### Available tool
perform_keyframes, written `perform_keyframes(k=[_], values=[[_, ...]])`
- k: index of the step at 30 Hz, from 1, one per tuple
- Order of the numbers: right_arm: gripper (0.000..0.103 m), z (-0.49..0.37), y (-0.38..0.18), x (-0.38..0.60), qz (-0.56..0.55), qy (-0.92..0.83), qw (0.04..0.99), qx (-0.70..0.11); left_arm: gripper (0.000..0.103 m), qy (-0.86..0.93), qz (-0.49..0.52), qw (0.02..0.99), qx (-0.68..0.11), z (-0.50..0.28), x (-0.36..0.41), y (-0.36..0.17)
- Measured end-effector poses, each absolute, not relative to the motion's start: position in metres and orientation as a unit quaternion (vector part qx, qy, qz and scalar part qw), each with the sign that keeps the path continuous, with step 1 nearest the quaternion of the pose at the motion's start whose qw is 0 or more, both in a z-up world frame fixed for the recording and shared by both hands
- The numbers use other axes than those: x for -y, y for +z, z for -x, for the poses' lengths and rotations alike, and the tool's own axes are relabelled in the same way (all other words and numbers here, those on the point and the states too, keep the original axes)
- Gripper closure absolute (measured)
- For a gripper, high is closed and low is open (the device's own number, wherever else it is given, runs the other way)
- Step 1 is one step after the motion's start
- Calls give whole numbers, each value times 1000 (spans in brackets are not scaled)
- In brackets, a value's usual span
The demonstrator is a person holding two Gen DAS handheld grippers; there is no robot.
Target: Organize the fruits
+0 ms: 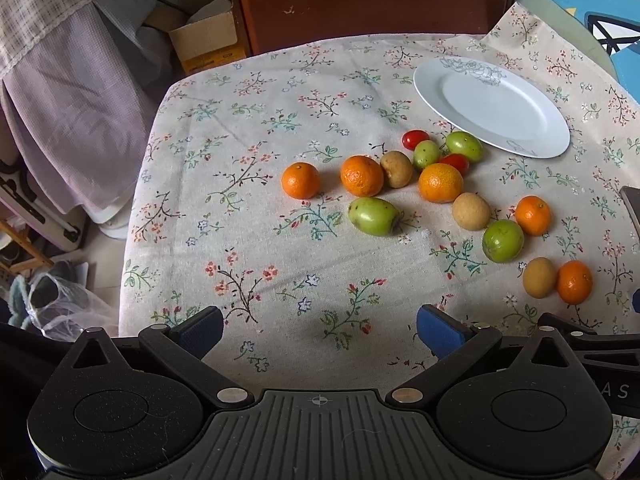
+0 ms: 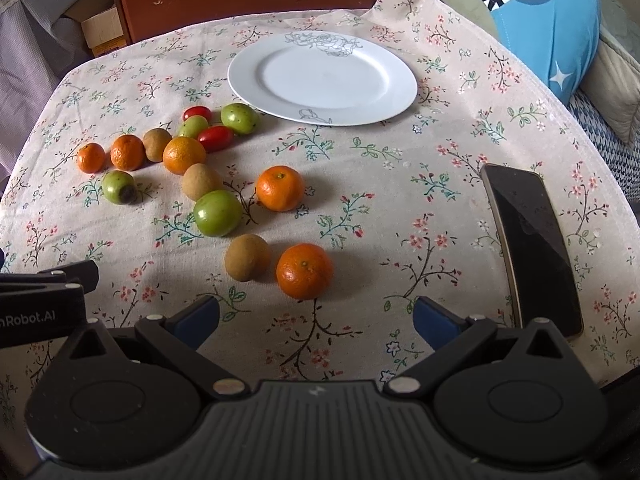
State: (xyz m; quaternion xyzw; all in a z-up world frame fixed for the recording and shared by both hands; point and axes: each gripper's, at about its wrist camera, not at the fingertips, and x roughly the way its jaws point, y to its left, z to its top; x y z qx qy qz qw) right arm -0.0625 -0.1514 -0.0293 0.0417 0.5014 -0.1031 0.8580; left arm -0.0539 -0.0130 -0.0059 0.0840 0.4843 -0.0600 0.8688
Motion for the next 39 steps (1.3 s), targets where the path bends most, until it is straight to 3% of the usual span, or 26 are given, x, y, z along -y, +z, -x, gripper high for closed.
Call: perform_keyframes(k=[26, 39], values=[[1, 64, -29, 151, -58, -91, 870, -481, 0, -58, -79, 872, -479, 55, 10, -4], [3, 77, -19, 185, -129, -91, 876, -457, 0, -59, -72, 877, -471, 52, 7, -1]])
